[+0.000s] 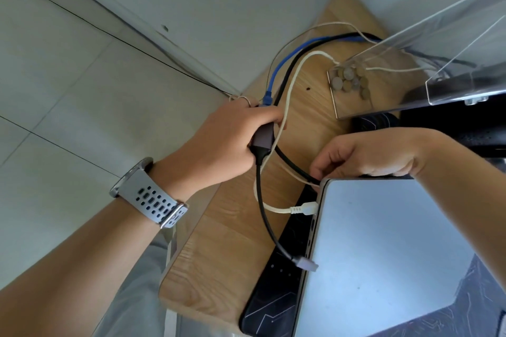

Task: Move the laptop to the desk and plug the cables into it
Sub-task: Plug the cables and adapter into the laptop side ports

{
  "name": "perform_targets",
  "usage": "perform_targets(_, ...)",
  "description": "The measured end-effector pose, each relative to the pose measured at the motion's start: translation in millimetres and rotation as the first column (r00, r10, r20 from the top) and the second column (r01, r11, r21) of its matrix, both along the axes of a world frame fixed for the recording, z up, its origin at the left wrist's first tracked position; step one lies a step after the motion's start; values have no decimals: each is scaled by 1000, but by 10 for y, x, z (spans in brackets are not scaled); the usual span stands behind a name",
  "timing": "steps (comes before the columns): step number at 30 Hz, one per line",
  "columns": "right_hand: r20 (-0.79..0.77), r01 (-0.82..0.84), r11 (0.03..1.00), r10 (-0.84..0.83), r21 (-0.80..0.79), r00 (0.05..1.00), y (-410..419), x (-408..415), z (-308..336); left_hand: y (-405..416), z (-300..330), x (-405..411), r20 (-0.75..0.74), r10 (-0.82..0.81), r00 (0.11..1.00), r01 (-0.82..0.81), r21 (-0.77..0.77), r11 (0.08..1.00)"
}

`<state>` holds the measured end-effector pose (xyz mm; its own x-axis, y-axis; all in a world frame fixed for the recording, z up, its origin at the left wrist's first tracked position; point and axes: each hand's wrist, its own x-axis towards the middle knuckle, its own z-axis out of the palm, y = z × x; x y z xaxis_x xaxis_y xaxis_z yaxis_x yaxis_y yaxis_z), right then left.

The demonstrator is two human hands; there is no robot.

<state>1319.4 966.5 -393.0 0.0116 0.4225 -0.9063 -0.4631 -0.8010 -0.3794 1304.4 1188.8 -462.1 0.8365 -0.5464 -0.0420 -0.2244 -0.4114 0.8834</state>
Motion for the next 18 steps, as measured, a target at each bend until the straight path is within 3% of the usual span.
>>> perform_targets(4,73,40,999,-40,2,996,-12,-61,8,75,112,-61,-279,-5,960,-29,-118,993)
perform_targets(8,137,58,998,-62,30,989,-13,-86,23,123,166,-87,-581,-6,814,-213,-309,927)
perform_targets(10,145,66,997,-71,42,987,-9,-91,19,106,213,-91,-568,-1,823,-200,-293,935)
perform_targets(14,159,111,992,-119,57,980,-27,-109,15,-17,263,-113,-374,58,926,-111,-122,986)
perform_targets(18,246,150,986,-164,76,955,-66,-151,67,-120,284,-204,-321,76,944,-122,-125,985)
